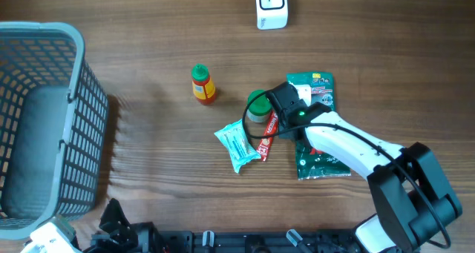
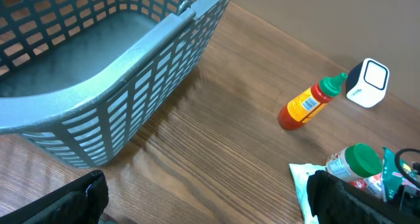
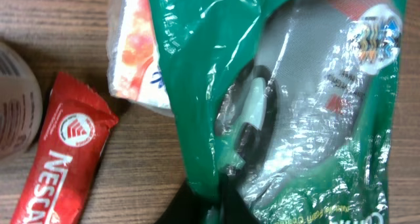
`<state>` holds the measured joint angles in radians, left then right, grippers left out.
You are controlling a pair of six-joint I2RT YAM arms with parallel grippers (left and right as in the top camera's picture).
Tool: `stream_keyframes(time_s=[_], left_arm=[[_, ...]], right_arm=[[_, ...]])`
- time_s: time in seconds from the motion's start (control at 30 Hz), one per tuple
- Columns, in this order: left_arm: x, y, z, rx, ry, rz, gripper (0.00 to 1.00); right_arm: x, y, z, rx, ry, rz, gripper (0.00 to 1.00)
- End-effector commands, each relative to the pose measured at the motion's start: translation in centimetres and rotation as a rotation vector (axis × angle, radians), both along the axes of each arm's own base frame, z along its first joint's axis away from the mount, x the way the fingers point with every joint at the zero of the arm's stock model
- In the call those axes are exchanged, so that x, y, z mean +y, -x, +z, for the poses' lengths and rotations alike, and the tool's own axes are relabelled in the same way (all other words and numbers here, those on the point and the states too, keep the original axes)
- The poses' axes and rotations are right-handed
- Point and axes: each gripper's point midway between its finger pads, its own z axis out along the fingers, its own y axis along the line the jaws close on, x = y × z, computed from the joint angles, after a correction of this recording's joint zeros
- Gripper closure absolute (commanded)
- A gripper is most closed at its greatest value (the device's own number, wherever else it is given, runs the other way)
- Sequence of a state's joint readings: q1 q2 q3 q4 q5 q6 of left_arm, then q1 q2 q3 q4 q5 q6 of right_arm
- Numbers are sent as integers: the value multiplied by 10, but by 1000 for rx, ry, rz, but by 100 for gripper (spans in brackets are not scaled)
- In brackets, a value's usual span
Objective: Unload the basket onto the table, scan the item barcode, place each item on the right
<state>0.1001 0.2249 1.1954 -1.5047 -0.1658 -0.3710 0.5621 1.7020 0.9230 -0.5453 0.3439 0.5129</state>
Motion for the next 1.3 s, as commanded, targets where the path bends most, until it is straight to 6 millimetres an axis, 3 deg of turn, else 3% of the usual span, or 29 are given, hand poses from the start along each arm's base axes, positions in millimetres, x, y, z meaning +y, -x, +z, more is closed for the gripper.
stream_keyframes(time_s=[0.0,0.1,0.2,0.27,0.33,0.43,0.5,0.9,1.27], left_arm=[[-1,2,1,-8,-14,-10,0],[-1,2,1,-8,-14,-10,0],[-1,2,1,-8,-14,-10,0],[-1,2,1,-8,-14,-10,0],[-1,2,1,-8,-14,-10,0],[-1,2,1,-8,-14,-10,0],[-1,2,1,-8,-14,-10,0],[-1,2,1,-8,-14,-10,0],[-1,2,1,-8,-14,-10,0]], right_arm=[[11,-2,-2,15,-49,6,96],[33,-4,10,39,-148,65,96],[51,-10,50,21,-232,134,96],[43,-13,87,-25,-272,115,96],[40,-11,106,-40,-330,144,96],[63,0,122,-15,-457,357,96],[73,6,122,-2,-479,477,96],[60,4,78,93,-365,429,95],[63,2,78,91,-392,399,87]])
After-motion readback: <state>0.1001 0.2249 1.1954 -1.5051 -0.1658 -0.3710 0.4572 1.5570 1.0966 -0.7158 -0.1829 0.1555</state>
